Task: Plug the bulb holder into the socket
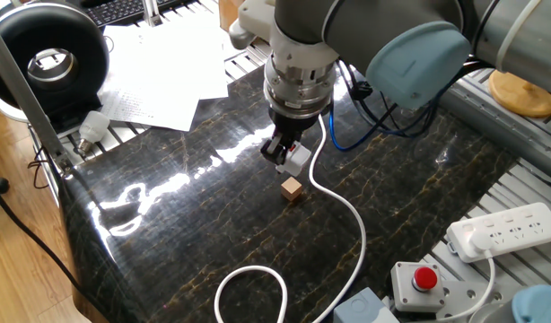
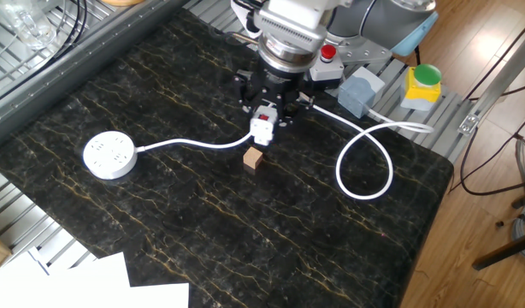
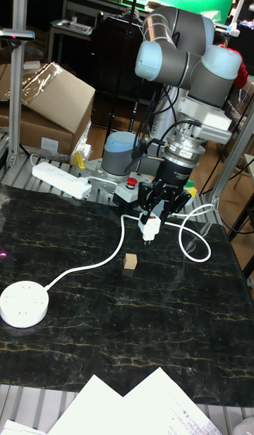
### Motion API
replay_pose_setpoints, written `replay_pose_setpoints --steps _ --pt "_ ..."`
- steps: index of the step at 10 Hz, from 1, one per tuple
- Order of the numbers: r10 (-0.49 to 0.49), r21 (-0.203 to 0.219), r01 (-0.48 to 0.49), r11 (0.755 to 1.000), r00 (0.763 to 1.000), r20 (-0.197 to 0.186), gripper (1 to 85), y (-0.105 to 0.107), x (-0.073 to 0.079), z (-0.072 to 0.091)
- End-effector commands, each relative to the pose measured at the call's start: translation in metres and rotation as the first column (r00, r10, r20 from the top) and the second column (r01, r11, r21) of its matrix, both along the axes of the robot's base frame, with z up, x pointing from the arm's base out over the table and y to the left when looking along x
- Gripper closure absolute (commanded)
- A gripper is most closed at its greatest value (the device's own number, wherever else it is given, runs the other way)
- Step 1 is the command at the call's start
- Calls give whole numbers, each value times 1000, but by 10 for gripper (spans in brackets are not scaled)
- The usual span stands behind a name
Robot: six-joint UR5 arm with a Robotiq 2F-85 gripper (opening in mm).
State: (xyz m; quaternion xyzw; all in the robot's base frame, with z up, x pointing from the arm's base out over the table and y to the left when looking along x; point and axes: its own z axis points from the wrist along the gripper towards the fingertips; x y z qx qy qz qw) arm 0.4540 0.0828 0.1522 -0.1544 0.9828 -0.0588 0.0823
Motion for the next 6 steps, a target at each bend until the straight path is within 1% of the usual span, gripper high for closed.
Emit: replay_pose_setpoints --steps 1,2,3,4,6 --pt "48 38 -47 998 999 -4 847 -18 20 -2" --pt "63 47 -62 997 998 -4 847 -24 29 -5" --pt "66 76 -65 995 998 -9 847 -23 35 -7" --pt "69 88 -68 994 998 -11 847 -24 39 -8" --pt "72 88 -70 994 997 -16 847 -23 43 -10"
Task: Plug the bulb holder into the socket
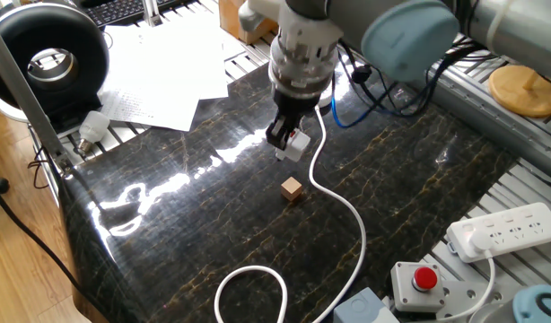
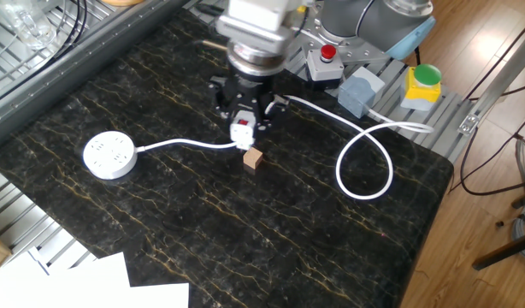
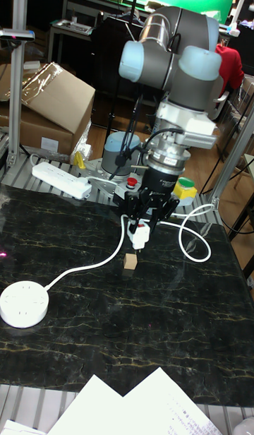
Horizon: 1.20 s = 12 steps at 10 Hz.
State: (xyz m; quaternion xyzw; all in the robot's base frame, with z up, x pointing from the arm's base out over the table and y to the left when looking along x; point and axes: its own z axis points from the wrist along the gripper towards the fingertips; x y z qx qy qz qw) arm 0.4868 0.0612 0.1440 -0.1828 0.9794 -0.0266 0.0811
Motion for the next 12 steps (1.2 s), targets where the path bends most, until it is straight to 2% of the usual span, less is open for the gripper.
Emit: replay_pose_setpoints --steps 1,3,4,7,10,12 --pt "2 21 -1 1000 1000 -4 847 2 8 -1" --pt "-45 -13 45 999 999 3 847 -4 7 1" --pt "-109 -25 110 994 994 15 847 -10 9 2" --pt "-226 -27 229 973 971 79 847 -20 22 5" --pt "-220 -42 226 973 970 101 847 -24 27 7" --pt "-230 -44 235 971 969 93 847 -25 25 6"
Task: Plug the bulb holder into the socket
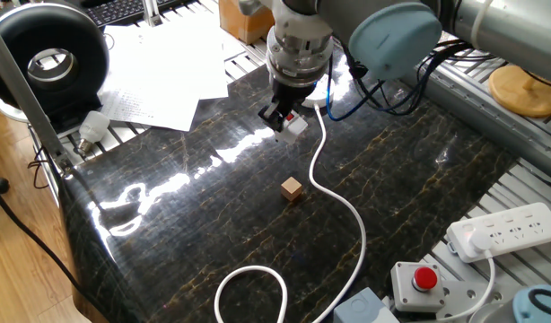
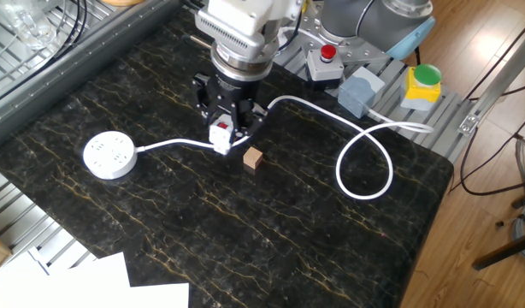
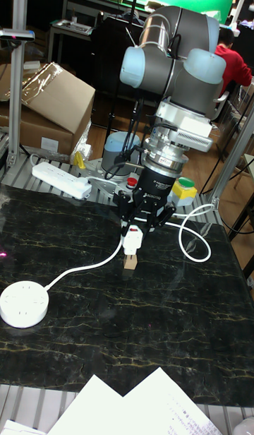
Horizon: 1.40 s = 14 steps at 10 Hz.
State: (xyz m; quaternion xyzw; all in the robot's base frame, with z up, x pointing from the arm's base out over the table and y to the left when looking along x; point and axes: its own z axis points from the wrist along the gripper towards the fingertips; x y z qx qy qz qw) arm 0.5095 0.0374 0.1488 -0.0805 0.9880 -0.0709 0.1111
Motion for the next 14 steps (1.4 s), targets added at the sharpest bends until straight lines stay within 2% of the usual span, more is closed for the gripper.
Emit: replay_pose_setpoints --steps 1,3,5,8,11,12,14 --pt "-24 13 24 1000 1000 9 847 -11 8 5" --pt "26 49 -25 998 1000 -7 847 -37 26 8" --pt "85 64 -85 994 996 -5 847 -61 45 2" --pt "129 100 -129 987 992 7 847 -70 62 -11" --pt "124 85 -124 989 992 5 847 -65 59 -14" --pt "107 67 -107 992 994 5 847 -56 54 -13" --pt "52 61 -52 997 999 4 847 -28 38 -11"
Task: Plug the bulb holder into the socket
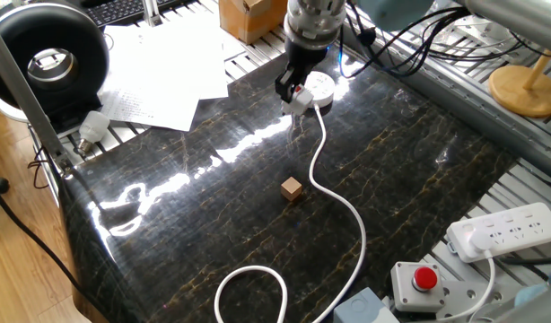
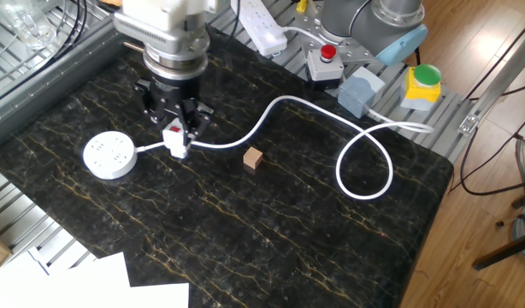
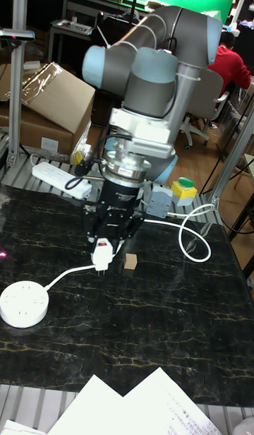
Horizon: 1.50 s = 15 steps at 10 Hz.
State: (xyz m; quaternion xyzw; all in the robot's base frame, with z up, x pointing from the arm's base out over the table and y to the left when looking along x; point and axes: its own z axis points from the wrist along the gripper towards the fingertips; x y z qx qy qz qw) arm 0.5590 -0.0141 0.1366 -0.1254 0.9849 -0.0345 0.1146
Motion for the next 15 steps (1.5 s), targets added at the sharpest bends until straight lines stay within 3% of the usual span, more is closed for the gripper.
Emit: replay_pose_setpoints --steps 1,3,5,10,13,15 --pt "-69 -7 69 998 998 2 847 34 -23 2" --pt "-102 10 102 995 995 12 847 56 -38 0" --pt "-77 1 77 997 997 -3 847 48 -40 1" --pt "95 0 -95 995 994 -46 847 -17 -10 8" --pt "149 -19 -150 988 987 -57 847 -25 4 0" --pt "110 0 -110 994 993 -53 847 -21 5 -1"
